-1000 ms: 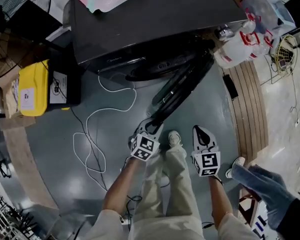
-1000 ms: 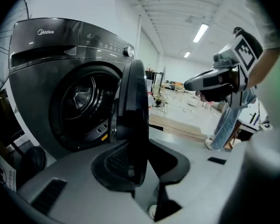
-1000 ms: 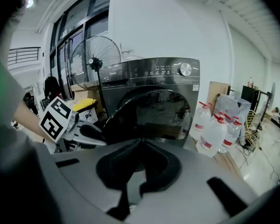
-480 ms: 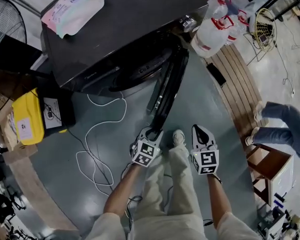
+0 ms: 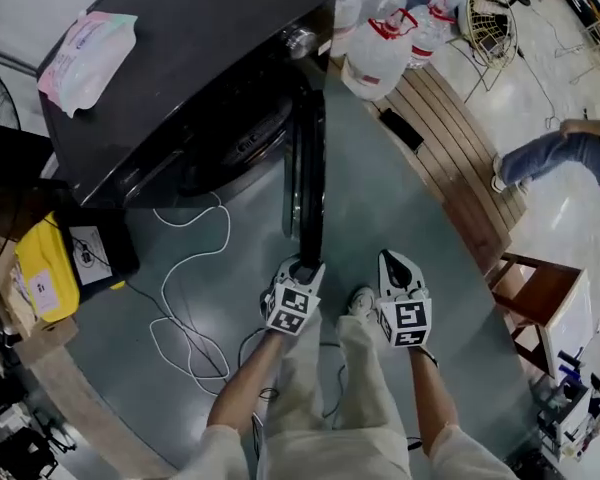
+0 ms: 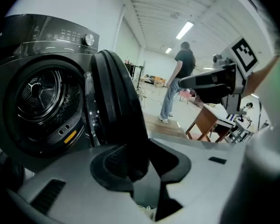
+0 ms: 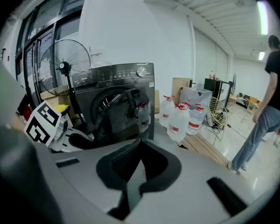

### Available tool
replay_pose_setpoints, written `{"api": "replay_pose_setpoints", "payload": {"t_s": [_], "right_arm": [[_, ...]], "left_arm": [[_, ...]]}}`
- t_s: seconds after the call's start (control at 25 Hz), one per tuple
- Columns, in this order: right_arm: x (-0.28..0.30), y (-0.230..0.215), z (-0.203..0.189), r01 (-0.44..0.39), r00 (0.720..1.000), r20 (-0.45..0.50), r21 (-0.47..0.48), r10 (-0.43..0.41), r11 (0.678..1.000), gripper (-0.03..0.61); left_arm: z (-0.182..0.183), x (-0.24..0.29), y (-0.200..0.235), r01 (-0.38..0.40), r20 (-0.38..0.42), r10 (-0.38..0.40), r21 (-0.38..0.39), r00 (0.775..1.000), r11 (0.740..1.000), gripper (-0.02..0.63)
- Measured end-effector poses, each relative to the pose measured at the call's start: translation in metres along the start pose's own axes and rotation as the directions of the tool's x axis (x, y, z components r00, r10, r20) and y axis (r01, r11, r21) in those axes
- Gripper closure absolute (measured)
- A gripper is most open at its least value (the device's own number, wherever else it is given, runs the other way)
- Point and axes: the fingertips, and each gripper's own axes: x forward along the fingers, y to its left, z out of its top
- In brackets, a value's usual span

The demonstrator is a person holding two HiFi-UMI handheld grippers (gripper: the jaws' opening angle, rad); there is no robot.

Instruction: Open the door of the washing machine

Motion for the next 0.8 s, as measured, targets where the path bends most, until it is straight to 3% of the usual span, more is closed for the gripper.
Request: {"api": "replay_pose_setpoints", "payload": {"t_s": [0.6,0.8], "right_arm": [[-0.086,-0.111,-0.077,0.137,0.99,-0.034,0.119,-0.133,0.983,0.58],[-0.115,-0.136,-0.096,0.175,0.985,-0.034,0.147,-0.172,0.974,0.58]], "left_arm": [[0.055,0.085,-0.094,-0.029,-0.002,0.029,-0.111,1.0,0.993,0.491],[0.077,0.112,-0.117,-0.022,0.001,0.022,-0.108,1.0,0.994,0.491]]}}
